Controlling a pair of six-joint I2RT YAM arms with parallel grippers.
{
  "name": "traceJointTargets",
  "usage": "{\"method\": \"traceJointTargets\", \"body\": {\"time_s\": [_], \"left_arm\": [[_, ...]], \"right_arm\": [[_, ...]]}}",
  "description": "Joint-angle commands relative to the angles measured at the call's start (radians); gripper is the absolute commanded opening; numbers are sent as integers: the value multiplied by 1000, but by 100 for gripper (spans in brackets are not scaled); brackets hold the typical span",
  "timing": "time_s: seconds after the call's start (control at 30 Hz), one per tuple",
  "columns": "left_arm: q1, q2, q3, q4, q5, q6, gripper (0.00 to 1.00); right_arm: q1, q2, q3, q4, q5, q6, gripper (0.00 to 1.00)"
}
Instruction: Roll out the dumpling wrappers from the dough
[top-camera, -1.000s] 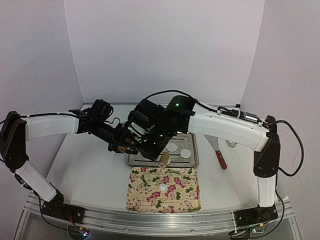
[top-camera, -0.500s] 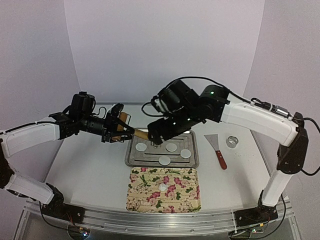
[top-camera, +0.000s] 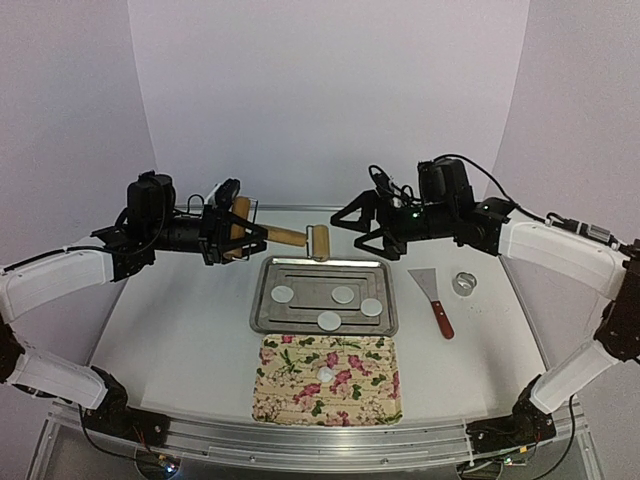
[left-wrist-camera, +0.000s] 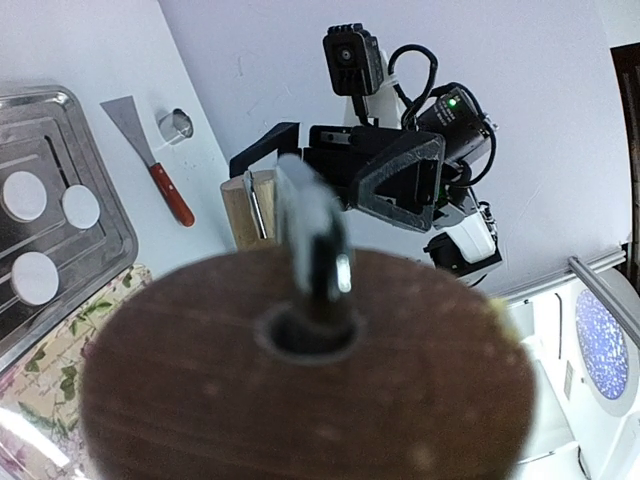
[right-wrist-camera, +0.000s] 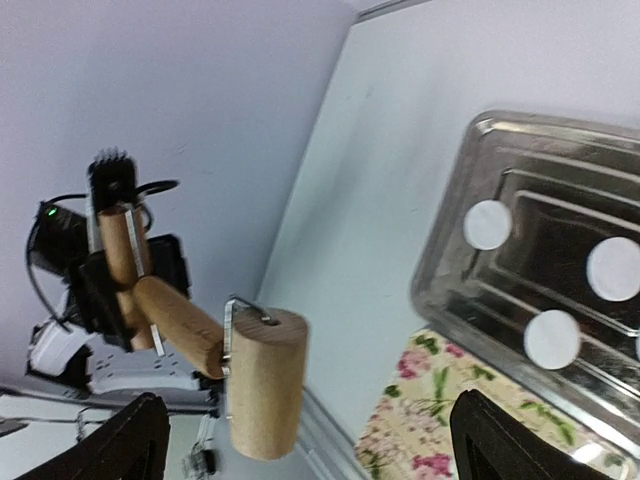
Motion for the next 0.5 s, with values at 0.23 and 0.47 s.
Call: {"method": "traceJointTargets", "body": {"time_s": [0.23, 0.47], "left_arm": [[3, -43, -7, 192, 108, -81, 0], [3, -24, -25, 203, 116, -80, 0]], "right_arm": [[43, 116, 19, 382, -393, 236, 89], [83, 148, 15, 478, -356, 285, 76]]}}
